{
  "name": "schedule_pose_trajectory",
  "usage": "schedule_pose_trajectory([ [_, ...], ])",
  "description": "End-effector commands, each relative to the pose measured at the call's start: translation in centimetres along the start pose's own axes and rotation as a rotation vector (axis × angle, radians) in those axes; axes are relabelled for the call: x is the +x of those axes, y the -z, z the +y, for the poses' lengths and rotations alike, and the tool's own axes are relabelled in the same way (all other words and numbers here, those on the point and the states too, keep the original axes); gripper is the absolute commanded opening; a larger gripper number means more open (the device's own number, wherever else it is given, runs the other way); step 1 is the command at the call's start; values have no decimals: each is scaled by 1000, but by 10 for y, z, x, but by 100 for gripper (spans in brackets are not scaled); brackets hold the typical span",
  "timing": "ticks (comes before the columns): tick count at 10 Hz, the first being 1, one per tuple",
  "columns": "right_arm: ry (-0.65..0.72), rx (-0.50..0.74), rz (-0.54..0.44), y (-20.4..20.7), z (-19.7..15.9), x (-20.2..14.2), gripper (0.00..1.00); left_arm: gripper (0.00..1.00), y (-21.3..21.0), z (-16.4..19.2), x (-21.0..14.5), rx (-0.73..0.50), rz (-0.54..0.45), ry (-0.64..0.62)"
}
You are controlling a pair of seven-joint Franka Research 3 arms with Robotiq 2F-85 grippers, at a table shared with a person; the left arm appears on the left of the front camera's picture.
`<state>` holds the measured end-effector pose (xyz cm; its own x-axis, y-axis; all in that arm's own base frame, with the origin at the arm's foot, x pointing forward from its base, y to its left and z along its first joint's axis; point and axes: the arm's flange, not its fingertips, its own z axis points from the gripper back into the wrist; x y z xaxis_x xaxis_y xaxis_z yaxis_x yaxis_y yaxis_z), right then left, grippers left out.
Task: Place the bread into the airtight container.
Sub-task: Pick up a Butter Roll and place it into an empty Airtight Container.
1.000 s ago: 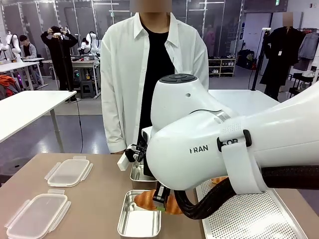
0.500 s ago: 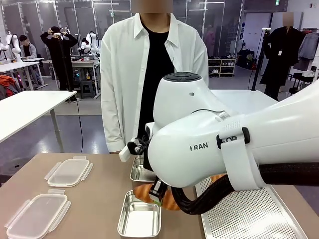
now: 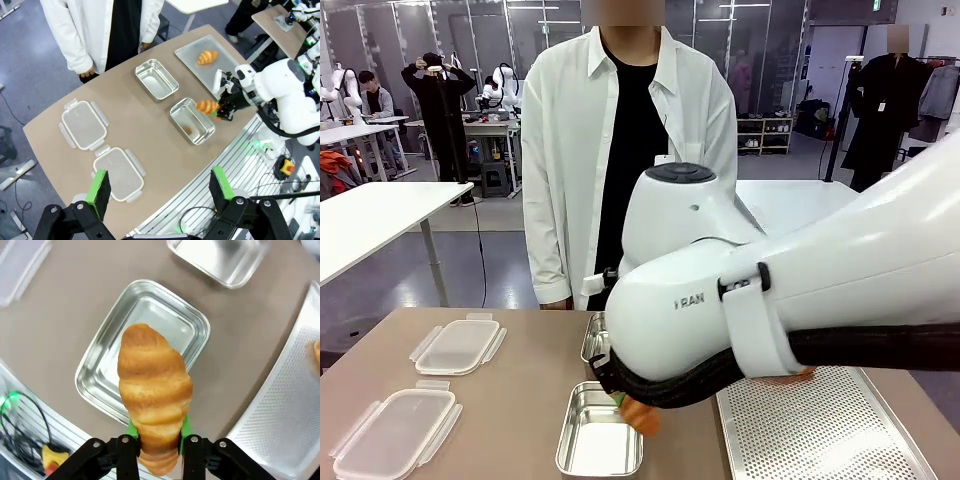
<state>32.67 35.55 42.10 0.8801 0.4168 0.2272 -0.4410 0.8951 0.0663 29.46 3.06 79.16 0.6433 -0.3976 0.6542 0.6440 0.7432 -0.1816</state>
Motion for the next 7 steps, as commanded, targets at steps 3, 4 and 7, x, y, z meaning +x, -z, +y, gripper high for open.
schedule_pose_trajectory([
  [3,374,1,16,48,28,20,35,100,-1,-2,1,-18,-6,12],
  [4,414,-17,13,61,29,24,35,100,-1,-2,1,-18,-6,12],
  [7,430,-46,6,86,31,28,35,100,-1,-2,1,-18,-6,12],
])
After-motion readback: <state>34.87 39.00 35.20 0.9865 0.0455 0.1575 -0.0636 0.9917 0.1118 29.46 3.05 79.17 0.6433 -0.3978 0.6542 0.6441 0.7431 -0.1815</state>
